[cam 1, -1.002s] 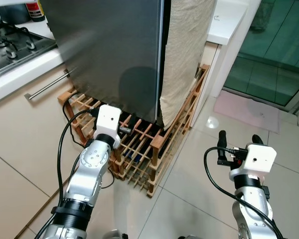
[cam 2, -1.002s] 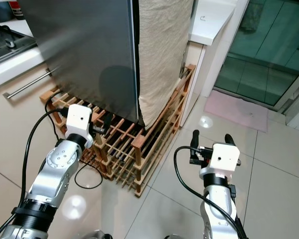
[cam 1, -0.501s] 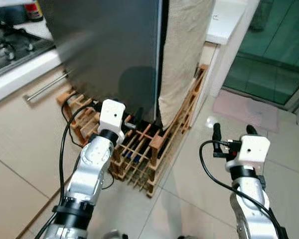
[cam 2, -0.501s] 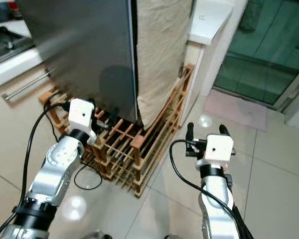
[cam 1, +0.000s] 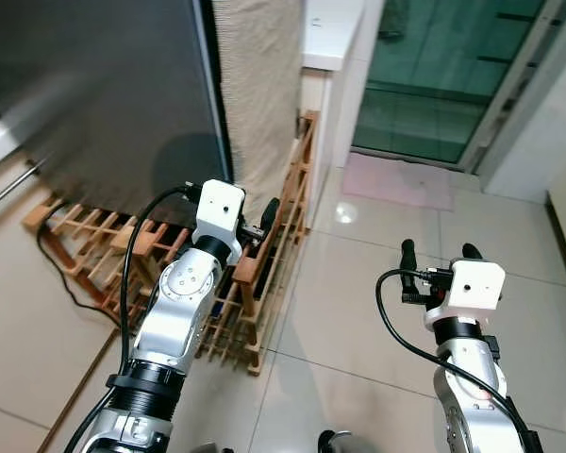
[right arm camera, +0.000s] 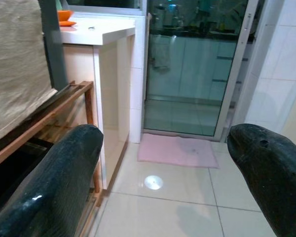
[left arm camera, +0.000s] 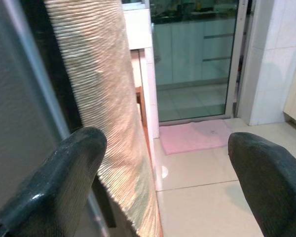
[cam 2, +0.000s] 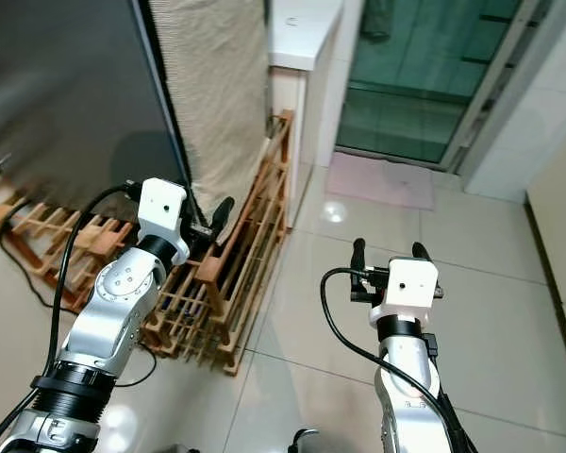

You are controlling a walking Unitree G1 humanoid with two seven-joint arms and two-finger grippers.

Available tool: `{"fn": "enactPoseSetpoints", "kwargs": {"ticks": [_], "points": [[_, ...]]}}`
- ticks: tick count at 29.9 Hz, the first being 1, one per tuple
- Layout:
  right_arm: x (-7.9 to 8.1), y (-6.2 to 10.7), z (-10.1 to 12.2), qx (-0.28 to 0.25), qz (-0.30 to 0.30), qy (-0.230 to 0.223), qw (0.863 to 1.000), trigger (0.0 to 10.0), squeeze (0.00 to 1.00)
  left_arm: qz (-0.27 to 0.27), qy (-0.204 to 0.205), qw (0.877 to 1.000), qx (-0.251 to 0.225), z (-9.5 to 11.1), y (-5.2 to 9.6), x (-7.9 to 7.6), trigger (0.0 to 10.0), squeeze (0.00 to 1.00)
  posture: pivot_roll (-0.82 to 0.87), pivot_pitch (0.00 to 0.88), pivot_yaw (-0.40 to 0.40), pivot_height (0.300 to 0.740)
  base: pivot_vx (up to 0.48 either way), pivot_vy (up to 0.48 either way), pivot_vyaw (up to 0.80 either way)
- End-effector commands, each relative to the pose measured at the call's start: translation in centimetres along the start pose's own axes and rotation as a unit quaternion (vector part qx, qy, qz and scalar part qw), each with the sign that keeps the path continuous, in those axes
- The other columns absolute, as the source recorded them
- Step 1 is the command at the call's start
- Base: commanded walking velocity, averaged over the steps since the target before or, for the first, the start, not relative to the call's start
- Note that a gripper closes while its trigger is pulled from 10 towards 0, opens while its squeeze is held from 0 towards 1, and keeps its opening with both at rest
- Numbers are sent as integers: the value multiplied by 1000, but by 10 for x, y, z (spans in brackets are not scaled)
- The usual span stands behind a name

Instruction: Restocking fridge

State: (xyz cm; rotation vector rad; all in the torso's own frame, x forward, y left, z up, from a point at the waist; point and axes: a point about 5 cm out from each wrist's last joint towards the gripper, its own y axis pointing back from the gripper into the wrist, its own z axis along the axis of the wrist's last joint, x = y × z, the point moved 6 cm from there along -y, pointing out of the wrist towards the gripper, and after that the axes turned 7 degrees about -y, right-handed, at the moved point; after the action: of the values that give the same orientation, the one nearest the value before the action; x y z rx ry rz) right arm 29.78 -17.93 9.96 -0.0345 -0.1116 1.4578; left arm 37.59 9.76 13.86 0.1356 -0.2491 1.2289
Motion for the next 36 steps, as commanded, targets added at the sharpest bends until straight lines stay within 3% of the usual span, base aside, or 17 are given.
{"fn": "enactPoseSetpoints", "kwargs": {"ticks": [1,11,16,17,24,36], "points": [[2,-1,-4,8,2,-1,1000,10000,0,-2,-12,1000,-3,4,-3,1,10000,0,44,9,20,732,0,0,-481],[8,-9,-4,6,18,3,1000,10000,0,7,-17,1000,-13,14,-11,2,10000,0,49,2,11,728,0,0,-48],[7,-9,-5,6,19,6,1000,10000,0,9,-45,999,-19,17,-14,4,10000,0,49,5,9,728,0,-288,0],[8,-8,-5,7,19,7,1000,10000,0,6,-43,999,-21,18,-14,4,10000,71,48,7,10,728,0,-480,0],[10,-7,-6,8,20,6,1000,10000,0,-2,-52,998,-24,21,-18,2,10000,0,46,10,19,728,0,-480,0],[9,-5,-9,11,17,8,1000,10000,0,-35,-48,997,-49,28,-17,-8,10000,0,37,10,20,728,78,-22,0]]}}
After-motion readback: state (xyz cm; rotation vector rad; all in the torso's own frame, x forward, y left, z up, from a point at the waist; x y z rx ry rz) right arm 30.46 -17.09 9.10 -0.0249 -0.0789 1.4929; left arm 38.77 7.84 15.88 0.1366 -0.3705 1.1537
